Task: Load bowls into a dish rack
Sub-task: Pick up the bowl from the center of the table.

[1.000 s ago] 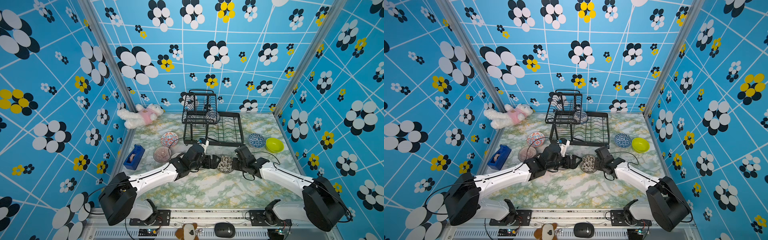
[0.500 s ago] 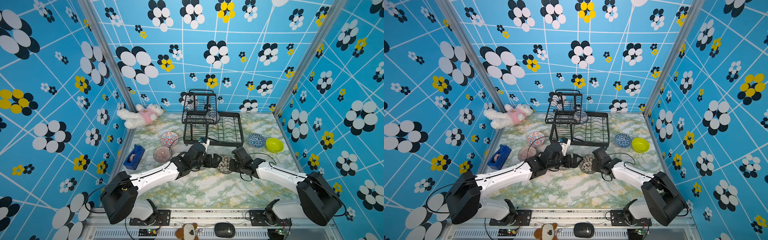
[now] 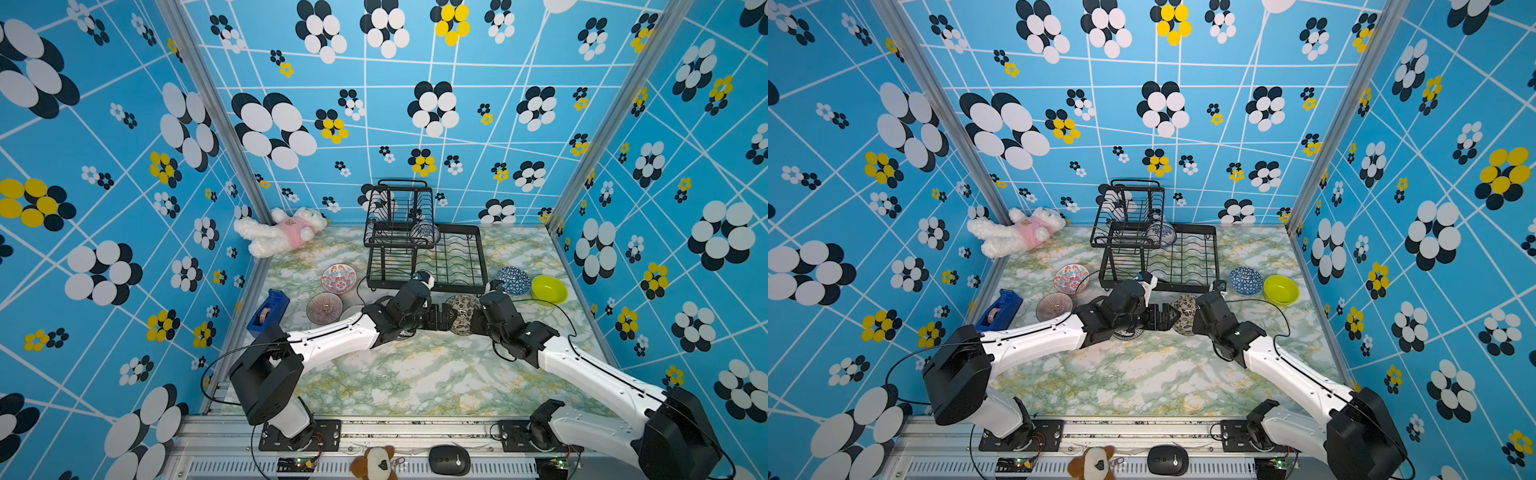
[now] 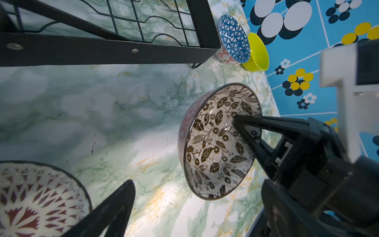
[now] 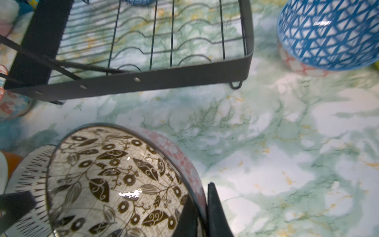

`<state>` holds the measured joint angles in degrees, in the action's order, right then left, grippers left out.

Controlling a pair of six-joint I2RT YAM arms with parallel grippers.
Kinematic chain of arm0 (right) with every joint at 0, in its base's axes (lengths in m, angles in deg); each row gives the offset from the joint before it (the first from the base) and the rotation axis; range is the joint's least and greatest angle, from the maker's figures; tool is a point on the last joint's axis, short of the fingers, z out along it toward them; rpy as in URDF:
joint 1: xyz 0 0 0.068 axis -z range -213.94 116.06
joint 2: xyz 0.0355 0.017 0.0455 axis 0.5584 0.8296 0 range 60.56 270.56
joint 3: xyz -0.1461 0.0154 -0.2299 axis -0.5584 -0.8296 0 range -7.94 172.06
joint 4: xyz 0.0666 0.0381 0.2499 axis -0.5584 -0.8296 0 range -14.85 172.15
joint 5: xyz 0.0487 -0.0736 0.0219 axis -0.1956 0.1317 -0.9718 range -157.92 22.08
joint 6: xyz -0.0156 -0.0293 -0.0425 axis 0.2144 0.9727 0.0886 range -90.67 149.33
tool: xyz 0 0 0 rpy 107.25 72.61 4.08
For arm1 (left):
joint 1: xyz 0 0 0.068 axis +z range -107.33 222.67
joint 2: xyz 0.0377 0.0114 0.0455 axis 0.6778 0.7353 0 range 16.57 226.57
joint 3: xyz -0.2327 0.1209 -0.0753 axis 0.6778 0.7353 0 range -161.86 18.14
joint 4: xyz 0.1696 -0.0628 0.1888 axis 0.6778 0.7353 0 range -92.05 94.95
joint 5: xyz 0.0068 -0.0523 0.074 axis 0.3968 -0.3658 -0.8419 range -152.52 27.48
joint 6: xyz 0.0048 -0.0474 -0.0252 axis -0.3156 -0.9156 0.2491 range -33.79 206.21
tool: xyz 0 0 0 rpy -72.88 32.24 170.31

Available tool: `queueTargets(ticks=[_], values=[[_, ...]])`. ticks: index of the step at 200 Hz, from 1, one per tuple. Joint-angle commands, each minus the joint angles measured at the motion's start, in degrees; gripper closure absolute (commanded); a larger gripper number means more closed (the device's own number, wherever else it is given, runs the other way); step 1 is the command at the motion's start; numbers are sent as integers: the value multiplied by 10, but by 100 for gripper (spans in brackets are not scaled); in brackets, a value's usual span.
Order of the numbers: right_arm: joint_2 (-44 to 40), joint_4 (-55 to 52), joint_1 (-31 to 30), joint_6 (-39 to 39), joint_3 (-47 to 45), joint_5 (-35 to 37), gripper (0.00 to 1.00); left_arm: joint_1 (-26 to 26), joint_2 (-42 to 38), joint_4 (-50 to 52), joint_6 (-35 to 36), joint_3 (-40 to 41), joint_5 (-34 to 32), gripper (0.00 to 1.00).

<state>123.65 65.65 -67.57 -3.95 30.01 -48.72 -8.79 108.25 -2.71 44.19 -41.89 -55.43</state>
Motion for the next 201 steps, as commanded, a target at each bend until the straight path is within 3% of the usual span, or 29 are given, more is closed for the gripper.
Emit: queueTargets(ticks=[1,36,67,87,105,125,153,201], values=[[-37,27,0,32,19,64,100,-5,27,22,3,-46,-9,6],[-44,24,4,38,44,64,100,-6,59,12,7,-84,-21,17],[-54,34,7,24,45,76,100,-6,83,-17,1,-106,-11,48],[-60,47,12,11,39,75,100,-7,98,-24,-3,-120,-11,55],[-58,57,15,2,33,74,100,-8,110,-32,-3,-130,-6,74],[-61,66,19,-15,23,72,100,-9,115,-41,-3,-134,-9,80],[-64,84,26,-43,5,49,98,-10,120,-65,-9,-135,-7,99],[-94,68,71,-124,-16,-13,76,-27,116,-74,2,-141,-91,100]])
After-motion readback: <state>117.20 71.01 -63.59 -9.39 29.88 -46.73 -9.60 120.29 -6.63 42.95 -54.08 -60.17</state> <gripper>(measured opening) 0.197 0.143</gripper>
